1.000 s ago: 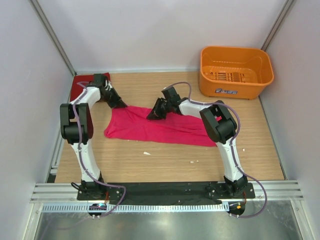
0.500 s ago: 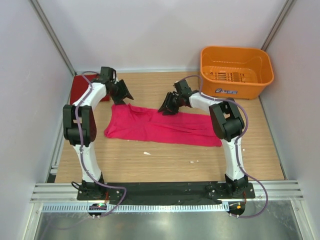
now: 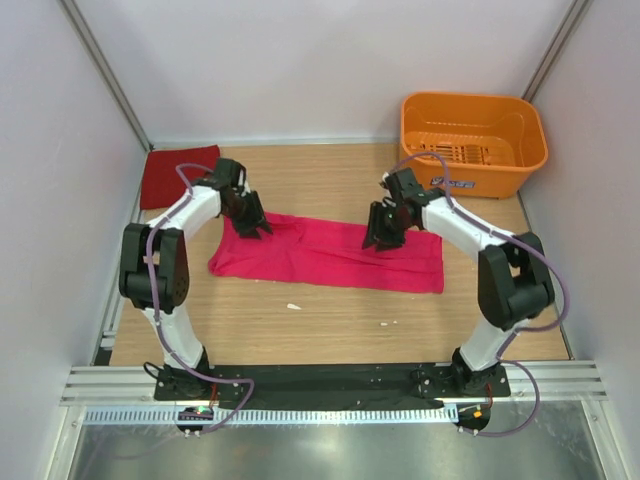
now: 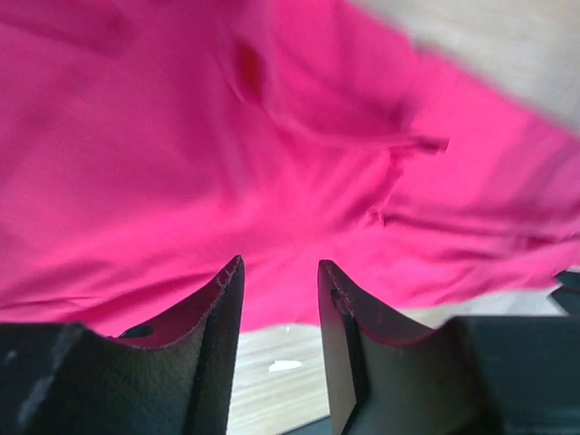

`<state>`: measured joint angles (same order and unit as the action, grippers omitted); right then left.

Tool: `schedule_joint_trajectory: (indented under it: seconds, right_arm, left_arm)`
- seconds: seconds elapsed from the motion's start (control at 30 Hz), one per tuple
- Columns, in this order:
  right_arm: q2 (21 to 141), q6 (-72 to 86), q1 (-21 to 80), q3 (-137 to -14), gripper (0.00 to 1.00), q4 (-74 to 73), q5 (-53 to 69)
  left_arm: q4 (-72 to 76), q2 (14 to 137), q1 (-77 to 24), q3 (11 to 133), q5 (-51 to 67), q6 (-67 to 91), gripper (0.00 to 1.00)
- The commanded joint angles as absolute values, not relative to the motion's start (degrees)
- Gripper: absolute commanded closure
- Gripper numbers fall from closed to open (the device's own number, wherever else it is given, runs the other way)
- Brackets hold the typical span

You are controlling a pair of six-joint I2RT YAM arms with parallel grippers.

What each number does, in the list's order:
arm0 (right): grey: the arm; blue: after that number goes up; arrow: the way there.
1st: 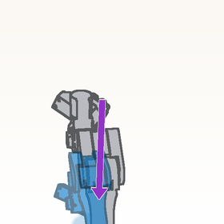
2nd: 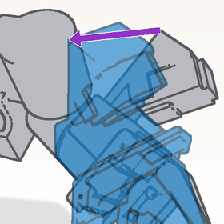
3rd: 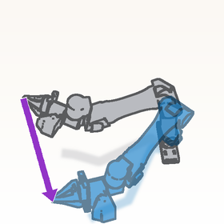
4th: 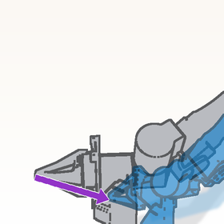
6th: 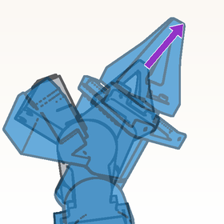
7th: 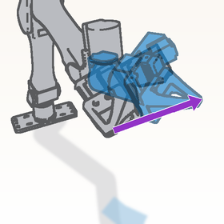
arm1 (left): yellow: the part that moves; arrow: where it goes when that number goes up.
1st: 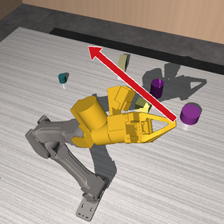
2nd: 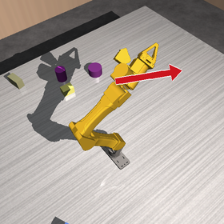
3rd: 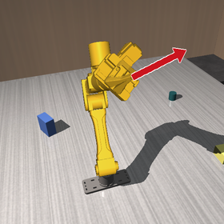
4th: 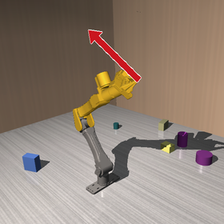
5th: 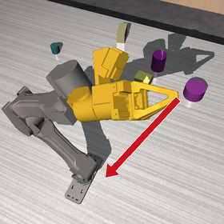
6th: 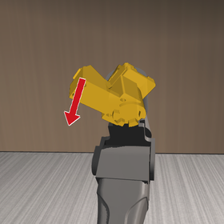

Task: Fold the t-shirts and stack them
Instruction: Fold the tshirt

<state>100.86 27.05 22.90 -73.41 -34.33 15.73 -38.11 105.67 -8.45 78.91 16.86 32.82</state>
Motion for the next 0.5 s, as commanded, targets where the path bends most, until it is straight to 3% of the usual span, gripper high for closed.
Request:
schedule_joint_trajectory:
  seconds: [0.0,0.13,0.23,0.47]
  right_arm:
    - [93.46,23.21,21.18,-66.63,0.55,-38.67,11.34]
    - [88.69,24.87,21.18,-60.22,0.57,-36.66,9.32]
    - [87.19,26.19,21.18,-56.7,0.64,-34.81,4.67]
    - [84.3,27.51,21.01,-54.5,0.66,-37.18,-4.65]
  left_arm:
    - [-36.13,103.53,-12.56,75.6,19.33,34.7,0.61]
    - [-34.63,106.25,-17.65,77.6,20.82,35.86,0.64]
    - [-34.28,109.77,-21.6,80.94,22.06,36.73,0.66]
    - [-32.87,116.45,-30.23,85.95,23.9,37.88,0.7]
